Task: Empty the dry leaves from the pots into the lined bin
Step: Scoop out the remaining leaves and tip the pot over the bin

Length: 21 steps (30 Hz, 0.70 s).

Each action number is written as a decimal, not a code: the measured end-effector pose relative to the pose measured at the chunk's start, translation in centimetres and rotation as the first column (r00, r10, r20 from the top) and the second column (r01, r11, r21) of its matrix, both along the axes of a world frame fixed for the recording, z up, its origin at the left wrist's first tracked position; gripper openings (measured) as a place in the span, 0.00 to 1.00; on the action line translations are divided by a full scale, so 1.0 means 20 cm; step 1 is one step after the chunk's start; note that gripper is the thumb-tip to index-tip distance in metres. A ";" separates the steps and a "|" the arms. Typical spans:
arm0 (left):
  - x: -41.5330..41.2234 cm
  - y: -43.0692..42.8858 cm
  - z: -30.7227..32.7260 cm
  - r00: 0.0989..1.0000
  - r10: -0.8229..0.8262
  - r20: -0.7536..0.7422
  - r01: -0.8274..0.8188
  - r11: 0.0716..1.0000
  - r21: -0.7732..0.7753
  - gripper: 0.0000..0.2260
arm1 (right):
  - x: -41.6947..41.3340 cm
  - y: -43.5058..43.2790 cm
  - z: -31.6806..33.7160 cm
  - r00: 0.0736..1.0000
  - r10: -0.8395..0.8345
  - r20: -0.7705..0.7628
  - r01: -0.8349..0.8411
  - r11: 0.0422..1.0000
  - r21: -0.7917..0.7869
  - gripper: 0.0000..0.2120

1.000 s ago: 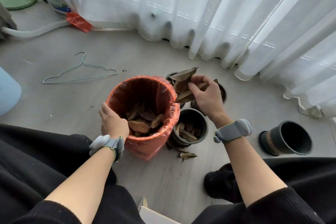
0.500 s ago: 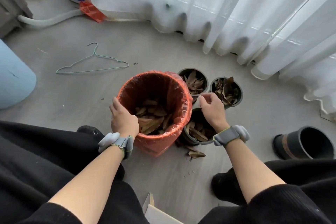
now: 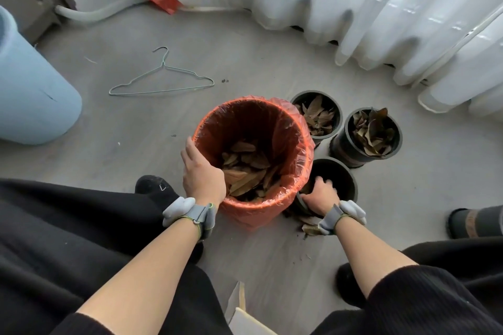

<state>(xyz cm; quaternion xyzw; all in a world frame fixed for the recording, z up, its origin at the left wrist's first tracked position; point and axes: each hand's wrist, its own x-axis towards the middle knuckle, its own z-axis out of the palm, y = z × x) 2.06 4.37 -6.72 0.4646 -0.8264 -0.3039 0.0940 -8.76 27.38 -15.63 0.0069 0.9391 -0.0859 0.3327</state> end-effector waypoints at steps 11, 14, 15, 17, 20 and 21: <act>0.00 -0.01 0.03 1.000 0.002 0.014 -0.002 1.000 0.006 0.34 | -0.04 0.09 0.12 0.991 -0.105 -0.088 0.083 0.970 -0.230 0.14; 0.00 -0.02 0.02 0.999 0.020 0.039 -0.021 1.000 0.020 0.34 | -0.06 0.11 0.15 0.986 -0.129 -0.104 0.097 0.959 -0.266 0.12; 0.00 -0.02 0.03 0.999 0.018 0.036 -0.019 0.999 0.027 0.34 | -0.06 0.12 0.18 0.984 -0.138 -0.114 0.102 0.955 -0.277 0.12; 0.00 -0.02 0.04 0.999 0.016 0.035 -0.017 0.999 0.037 0.34 | -0.05 0.15 0.22 0.978 -0.171 -0.120 0.125 0.940 -0.317 0.10; 0.00 0.00 0.05 1.000 0.005 0.024 -0.006 0.999 0.053 0.33 | -0.04 0.21 0.30 0.962 -0.266 -0.052 0.223 0.886 -0.406 0.12; 0.00 0.00 0.05 1.000 0.004 0.026 -0.005 0.998 0.058 0.33 | -0.04 0.22 0.33 0.950 -0.311 -0.003 0.278 0.852 -0.445 0.13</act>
